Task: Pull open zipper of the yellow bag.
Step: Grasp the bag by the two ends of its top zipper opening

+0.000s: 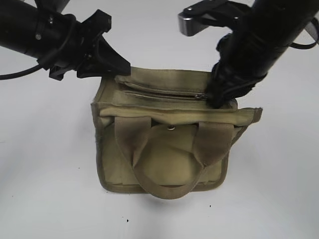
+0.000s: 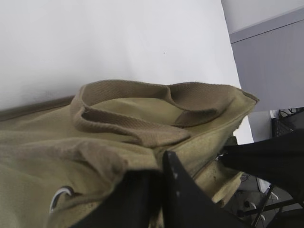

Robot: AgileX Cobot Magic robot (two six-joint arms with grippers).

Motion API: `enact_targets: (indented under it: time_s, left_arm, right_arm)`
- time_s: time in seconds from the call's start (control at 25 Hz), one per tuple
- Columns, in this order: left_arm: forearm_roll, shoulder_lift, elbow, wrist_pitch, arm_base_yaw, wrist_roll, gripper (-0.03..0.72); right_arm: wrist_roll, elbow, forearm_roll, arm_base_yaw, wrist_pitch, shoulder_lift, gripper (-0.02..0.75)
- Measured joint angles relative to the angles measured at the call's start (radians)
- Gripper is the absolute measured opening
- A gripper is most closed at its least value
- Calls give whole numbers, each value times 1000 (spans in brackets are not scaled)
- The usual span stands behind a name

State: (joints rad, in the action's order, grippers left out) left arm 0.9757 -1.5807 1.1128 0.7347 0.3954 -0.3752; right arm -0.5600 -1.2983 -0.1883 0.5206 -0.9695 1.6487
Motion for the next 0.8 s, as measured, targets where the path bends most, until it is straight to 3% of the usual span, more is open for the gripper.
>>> enact_targets:
  time_s: [0.36, 0.56, 0.64, 0.8]
  left_arm:
    - [0, 1, 0, 0, 0, 0, 29]
    - [-1, 1, 0, -4, 0, 0, 29]
    - [-6, 1, 0, -4, -1, 0, 43]
    - [-46, 29, 0, 0, -1, -1, 210]
  right_arm:
    - [55, 0, 12, -207, -207, -25, 2]
    - [112, 0, -10, -231, -232, -25, 14]
    - [128, 0, -50, -231, -238, -29, 78]
    - [187, 1, -88, -231, -239, -77, 382]
